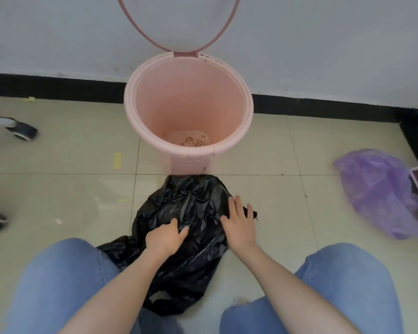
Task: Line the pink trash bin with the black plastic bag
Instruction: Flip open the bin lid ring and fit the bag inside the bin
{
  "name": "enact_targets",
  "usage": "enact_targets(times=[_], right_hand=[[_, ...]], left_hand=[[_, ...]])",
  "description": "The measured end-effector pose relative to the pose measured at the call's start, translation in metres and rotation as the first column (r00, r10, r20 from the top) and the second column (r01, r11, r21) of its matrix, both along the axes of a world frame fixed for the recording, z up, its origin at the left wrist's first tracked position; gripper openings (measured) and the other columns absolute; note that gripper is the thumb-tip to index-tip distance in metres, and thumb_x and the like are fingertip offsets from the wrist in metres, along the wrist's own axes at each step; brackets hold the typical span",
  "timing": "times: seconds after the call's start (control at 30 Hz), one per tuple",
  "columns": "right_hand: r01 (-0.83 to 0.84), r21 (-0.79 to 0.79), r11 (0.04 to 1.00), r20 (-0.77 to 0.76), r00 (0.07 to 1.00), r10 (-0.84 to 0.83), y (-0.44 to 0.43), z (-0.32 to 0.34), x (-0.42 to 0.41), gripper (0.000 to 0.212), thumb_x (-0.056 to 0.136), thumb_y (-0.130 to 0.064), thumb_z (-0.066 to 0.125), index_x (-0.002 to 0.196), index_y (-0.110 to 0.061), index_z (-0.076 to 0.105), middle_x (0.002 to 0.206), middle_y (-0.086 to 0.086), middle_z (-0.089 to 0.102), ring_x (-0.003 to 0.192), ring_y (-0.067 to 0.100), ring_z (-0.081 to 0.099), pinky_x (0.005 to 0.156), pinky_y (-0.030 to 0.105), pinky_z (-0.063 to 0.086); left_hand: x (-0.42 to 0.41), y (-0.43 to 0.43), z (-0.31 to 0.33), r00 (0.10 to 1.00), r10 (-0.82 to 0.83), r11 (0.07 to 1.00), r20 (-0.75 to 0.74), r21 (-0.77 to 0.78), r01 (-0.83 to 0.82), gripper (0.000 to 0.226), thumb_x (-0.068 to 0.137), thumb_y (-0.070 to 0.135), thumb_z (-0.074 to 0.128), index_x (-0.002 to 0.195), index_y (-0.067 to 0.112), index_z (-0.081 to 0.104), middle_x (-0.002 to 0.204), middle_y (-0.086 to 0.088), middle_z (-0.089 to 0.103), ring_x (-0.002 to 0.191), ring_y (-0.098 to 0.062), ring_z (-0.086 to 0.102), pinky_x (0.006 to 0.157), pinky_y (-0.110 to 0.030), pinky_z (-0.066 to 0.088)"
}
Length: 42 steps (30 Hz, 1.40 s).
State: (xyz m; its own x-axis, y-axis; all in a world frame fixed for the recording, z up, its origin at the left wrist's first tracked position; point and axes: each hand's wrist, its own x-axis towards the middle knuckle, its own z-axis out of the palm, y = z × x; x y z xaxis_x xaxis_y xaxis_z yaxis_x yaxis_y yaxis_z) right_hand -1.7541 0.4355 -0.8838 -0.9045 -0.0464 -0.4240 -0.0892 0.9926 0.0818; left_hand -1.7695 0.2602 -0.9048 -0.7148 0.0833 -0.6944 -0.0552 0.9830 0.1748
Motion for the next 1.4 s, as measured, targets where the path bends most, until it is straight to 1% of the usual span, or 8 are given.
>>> enact_targets(times=[0.1, 0.17, 0.33, 0.5, 0.67, 0.87, 1.13, 1.4], right_hand=[[0.249, -0.178, 0.952, -0.132, 0.953, -0.273, 0.006, -0.01, -0.007, 0.047, 0.064, -0.001, 0.074, 0.108, -0.012, 0.06, 0.145, 0.027, 0.033, 0.135, 0.044, 0.028, 0.105, 0.058, 0.03], [0.509, -0.337, 0.792, -0.079, 0.823, -0.562, 0.009, -0.011, -0.009, 0.054, 0.08, 0.002, 0.051, 0.13, -0.018, 0.045, 0.152, 0.021, 0.017, 0.141, 0.037, 0.012, 0.112, 0.05, 0.021], [0.803, -0.554, 0.219, 0.187, 0.377, -0.907, 0.001, -0.016, -0.011, 0.053, 0.094, -0.035, 0.041, 0.142, -0.024, 0.022, 0.155, 0.014, 0.005, 0.14, 0.034, 0.009, 0.108, 0.053, 0.024], [0.764, -0.56, 0.319, 0.396, 0.586, -0.707, -0.009, -0.036, 0.004, 0.091, 0.082, -0.038, 0.065, 0.144, -0.03, -0.001, 0.156, 0.011, -0.011, 0.143, 0.032, 0.004, 0.113, 0.043, 0.022], [0.68, -0.611, 0.406, 0.339, 0.688, -0.641, -0.017, -0.048, 0.007, 0.079, 0.085, -0.021, 0.062, 0.145, -0.022, 0.01, 0.156, 0.009, 0.009, 0.142, 0.023, 0.013, 0.115, 0.034, 0.019], [0.657, -0.661, 0.364, 0.2, 0.621, -0.758, 0.002, -0.034, 0.008, 0.053, 0.089, -0.005, 0.052, 0.138, -0.01, 0.031, 0.143, 0.012, 0.039, 0.132, 0.022, 0.037, 0.108, 0.027, 0.028], [0.456, -0.8, 0.39, -0.166, 0.456, -0.874, 0.056, 0.038, -0.007, 0.034, 0.088, 0.004, 0.051, 0.121, 0.001, 0.053, 0.126, 0.02, 0.055, 0.117, 0.031, 0.052, 0.103, 0.043, 0.041], [0.144, -0.739, 0.659, -0.586, 0.347, -0.733, 0.093, 0.152, -0.037, 0.026, 0.084, 0.006, 0.054, 0.11, 0.004, 0.061, 0.119, 0.022, 0.06, 0.111, 0.015, 0.05, 0.095, -0.009, 0.018]], left_hand=[[-0.005, 0.005, 0.004, 0.97, 0.038, 0.999, -0.241, 0.044, -0.028, 0.045, 0.096, 0.047, 0.031, 0.083, 0.017, 0.061, 0.082, -0.004, 0.062, 0.098, -0.027, 0.059, 0.065, -0.033, 0.043], [-0.013, 0.007, 0.002, 0.94, 0.097, 0.995, -0.328, 0.046, -0.087, 0.044, 0.094, 0.048, 0.033, 0.111, 0.018, 0.06, 0.128, -0.012, 0.051, 0.126, -0.031, 0.037, 0.096, -0.043, 0.037], [-0.046, 0.006, -0.011, 0.977, 0.202, 0.974, -0.062, 0.119, -0.193, 0.093, 0.076, 0.075, 0.038, 0.14, 0.036, -0.016, 0.154, -0.015, -0.019, 0.14, -0.041, -0.014, 0.111, -0.062, 0.005], [-0.04, 0.009, -0.035, 0.934, 0.293, 0.927, 0.205, 0.178, -0.33, 0.108, 0.064, 0.08, 0.049, 0.134, 0.044, -0.026, 0.154, -0.014, -0.02, 0.14, -0.044, 0.003, 0.111, -0.064, 0.007], [-0.02, 0.031, -0.046, 0.954, 0.25, 0.874, 0.165, 0.385, -0.295, 0.092, 0.078, 0.066, 0.048, 0.138, 0.042, -0.018, 0.152, -0.018, 0.018, 0.133, -0.032, 0.034, 0.106, -0.051, 0.035], [-0.011, 0.052, -0.027, 0.968, 0.25, 0.839, 0.009, 0.497, -0.222, 0.061, 0.096, 0.036, 0.038, 0.143, 0.036, 0.0, 0.134, -0.013, 0.045, 0.094, -0.023, 0.057, 0.074, -0.033, 0.05], [-0.021, 0.095, 0.039, 0.961, 0.2, 0.762, -0.191, 0.647, -0.03, 0.051, 0.096, 0.028, 0.04, 0.142, 0.034, 0.017, 0.126, -0.007, 0.051, 0.099, -0.021, 0.057, 0.079, -0.035, 0.052], [-0.048, 0.137, 0.147, 0.887, 0.288, 0.534, -0.362, 0.829, 0.165, 0.05, 0.096, 0.019, 0.042, 0.141, 0.032, 0.025, 0.097, 0.0, 0.052, 0.085, -0.017, 0.055, 0.079, -0.033, 0.047]])
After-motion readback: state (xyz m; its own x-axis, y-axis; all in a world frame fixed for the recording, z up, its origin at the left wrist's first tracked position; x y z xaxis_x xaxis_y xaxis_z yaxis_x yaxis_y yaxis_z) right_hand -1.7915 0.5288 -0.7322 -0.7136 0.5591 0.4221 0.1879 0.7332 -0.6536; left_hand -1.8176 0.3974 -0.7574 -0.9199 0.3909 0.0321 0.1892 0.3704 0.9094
